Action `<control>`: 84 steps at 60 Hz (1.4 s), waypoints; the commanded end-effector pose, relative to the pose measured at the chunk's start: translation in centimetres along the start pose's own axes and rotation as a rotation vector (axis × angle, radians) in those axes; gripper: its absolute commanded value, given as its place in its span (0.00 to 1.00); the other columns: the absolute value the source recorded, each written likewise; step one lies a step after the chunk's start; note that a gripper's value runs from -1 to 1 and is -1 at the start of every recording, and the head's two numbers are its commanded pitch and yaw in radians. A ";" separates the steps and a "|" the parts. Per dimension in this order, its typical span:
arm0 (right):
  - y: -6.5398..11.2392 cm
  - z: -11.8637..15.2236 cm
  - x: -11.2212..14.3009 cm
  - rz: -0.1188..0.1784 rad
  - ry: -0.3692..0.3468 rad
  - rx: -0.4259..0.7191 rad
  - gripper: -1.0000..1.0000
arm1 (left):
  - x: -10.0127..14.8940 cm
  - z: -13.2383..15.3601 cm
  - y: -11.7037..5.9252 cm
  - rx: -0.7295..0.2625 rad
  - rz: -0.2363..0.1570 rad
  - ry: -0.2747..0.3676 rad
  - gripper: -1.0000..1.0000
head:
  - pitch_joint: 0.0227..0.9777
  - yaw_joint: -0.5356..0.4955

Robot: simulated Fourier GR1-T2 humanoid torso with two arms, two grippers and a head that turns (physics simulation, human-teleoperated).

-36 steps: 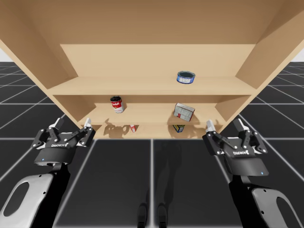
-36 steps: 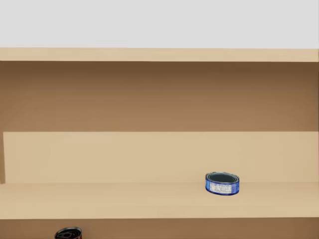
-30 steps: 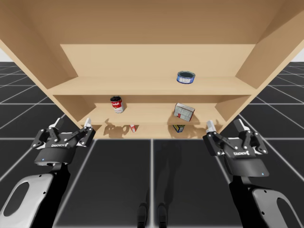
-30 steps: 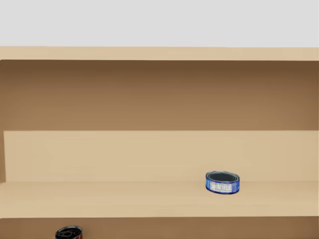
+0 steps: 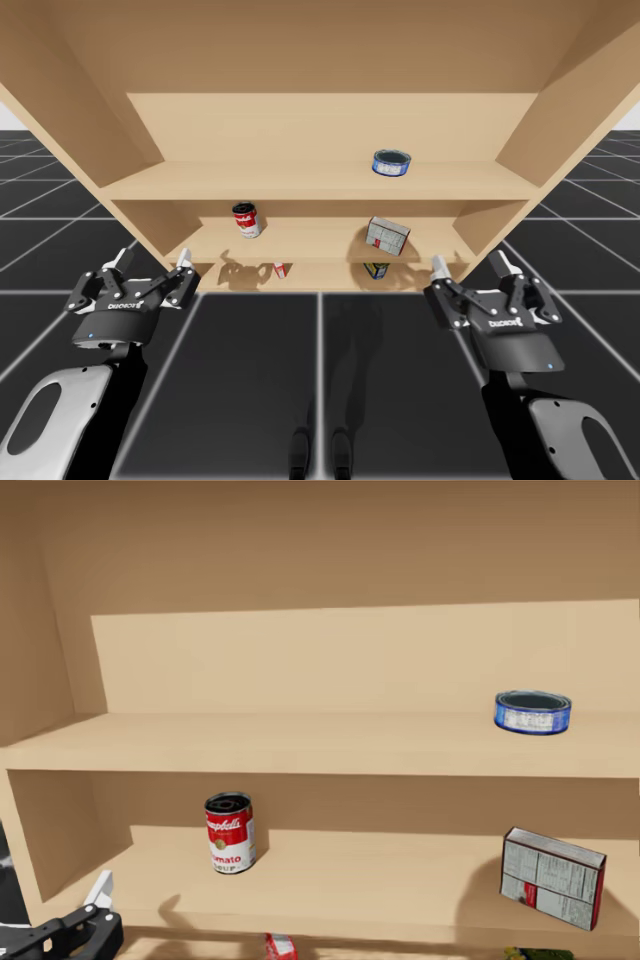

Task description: Find the tomato soup can on the shelf and bring it to me.

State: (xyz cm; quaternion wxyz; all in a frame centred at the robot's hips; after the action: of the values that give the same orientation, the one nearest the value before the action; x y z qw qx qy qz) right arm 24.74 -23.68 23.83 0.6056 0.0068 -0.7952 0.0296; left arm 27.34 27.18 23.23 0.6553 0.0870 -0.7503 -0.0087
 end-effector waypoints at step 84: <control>-0.4 -0.2 -0.9 0.066 -0.001 -0.020 0.00 | 3.2 -6.4 -8.2 -0.228 0.183 0.176 0.00 | 0.48 0.81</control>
State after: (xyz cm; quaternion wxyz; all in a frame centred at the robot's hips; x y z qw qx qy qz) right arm 25.14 -23.91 23.02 0.6051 -0.0235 -0.7947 0.0416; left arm 32.16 18.86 27.00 0.7142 -0.0630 -0.6958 -0.0430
